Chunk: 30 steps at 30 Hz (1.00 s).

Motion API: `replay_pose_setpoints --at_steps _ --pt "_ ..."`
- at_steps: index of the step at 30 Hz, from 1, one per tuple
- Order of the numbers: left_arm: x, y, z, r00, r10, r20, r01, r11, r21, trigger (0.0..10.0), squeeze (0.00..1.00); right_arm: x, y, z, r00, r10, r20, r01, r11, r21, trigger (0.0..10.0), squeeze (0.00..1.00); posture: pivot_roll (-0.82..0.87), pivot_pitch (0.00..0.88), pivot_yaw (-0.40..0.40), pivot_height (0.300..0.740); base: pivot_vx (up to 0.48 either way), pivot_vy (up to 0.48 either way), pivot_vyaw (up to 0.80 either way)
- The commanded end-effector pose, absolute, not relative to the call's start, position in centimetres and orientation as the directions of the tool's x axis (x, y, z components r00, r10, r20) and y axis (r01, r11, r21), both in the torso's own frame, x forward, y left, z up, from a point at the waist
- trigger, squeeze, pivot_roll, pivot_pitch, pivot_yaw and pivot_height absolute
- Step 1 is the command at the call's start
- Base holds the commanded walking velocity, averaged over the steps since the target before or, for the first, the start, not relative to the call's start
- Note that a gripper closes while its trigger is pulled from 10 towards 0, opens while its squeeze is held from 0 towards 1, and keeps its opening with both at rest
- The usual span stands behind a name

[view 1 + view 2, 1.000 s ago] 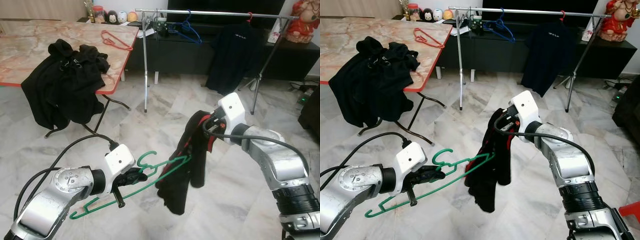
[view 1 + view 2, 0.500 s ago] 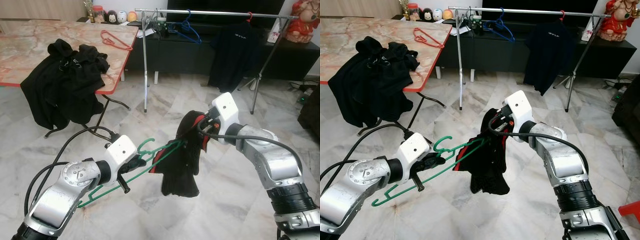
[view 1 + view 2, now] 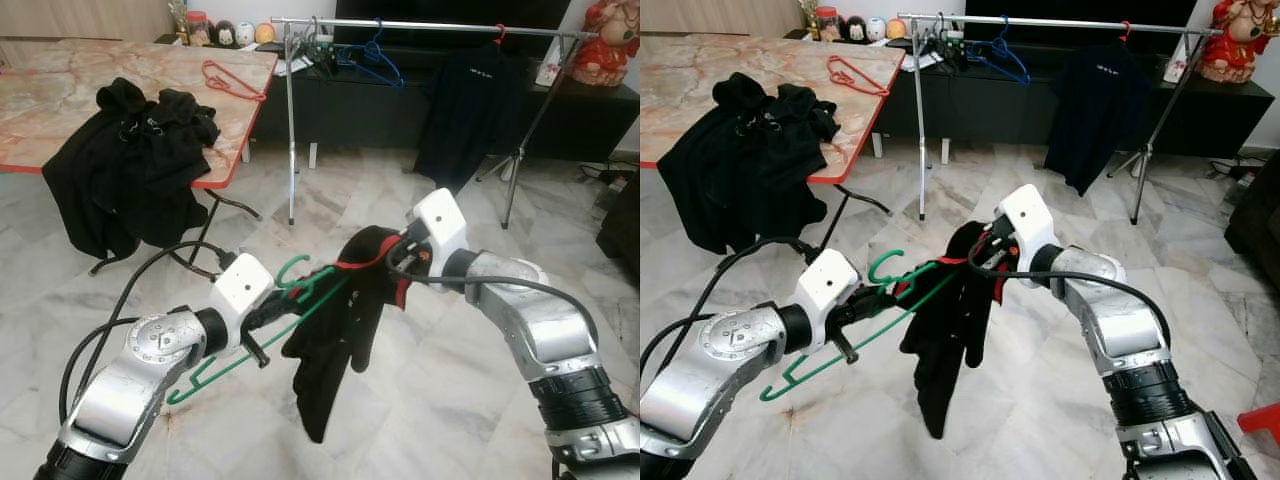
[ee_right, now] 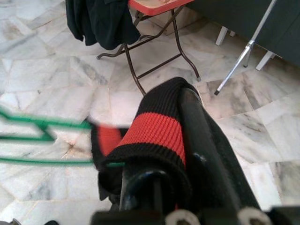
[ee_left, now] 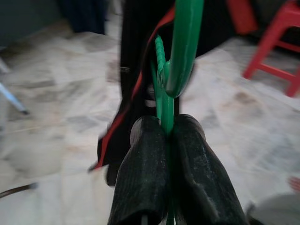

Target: Hang hanger

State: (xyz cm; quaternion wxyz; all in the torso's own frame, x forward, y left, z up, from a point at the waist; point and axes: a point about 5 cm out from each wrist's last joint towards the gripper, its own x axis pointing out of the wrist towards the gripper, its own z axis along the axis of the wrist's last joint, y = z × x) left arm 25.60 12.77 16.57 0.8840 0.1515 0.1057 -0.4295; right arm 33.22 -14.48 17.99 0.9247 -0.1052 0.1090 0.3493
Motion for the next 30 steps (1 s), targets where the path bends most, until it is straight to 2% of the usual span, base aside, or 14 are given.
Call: replay_pose_setpoints --at_steps 1,8,15,23,30 --pt "24.9 12.7 16.8 0.564 -0.756 -0.332 0.824 0.541 0.166 10.0 0.00 33.2 -14.4 18.8 0.739 0.623 -0.255 -0.668 0.725 -0.165 10.0 0.00 0.02 0.015 -0.086 0.716 0.000 0.000 0.00" --pt "24.4 13.5 16.5 0.538 -0.757 -0.371 0.839 0.522 0.152 10.0 0.00 33.5 -14.4 18.9 0.739 0.621 -0.260 -0.669 0.720 -0.184 10.0 0.00 0.02 0.018 -0.085 0.716 0.000 0.000 0.00" --pt "24.1 12.6 16.6 0.497 -0.790 -0.358 0.865 0.486 0.129 10.0 0.00 33.4 -14.0 18.9 0.713 0.642 -0.281 -0.699 0.682 -0.214 10.0 0.00 0.02 0.018 -0.085 0.716 0.000 0.000 0.00" --pt "23.3 12.6 16.4 0.427 -0.812 -0.397 0.900 0.425 0.099 10.0 0.00 34.1 -15.0 18.7 0.743 0.574 -0.345 -0.669 0.627 -0.399 10.0 0.00 0.02 0.019 -0.083 0.716 0.000 0.000 0.00" --pt "23.7 12.4 16.2 0.444 -0.803 -0.399 0.892 0.436 0.116 10.0 0.00 34.3 -14.4 19.2 0.731 0.595 -0.333 -0.678 0.584 -0.447 10.0 0.00 0.02 0.019 -0.082 0.716 0.000 0.000 0.00"
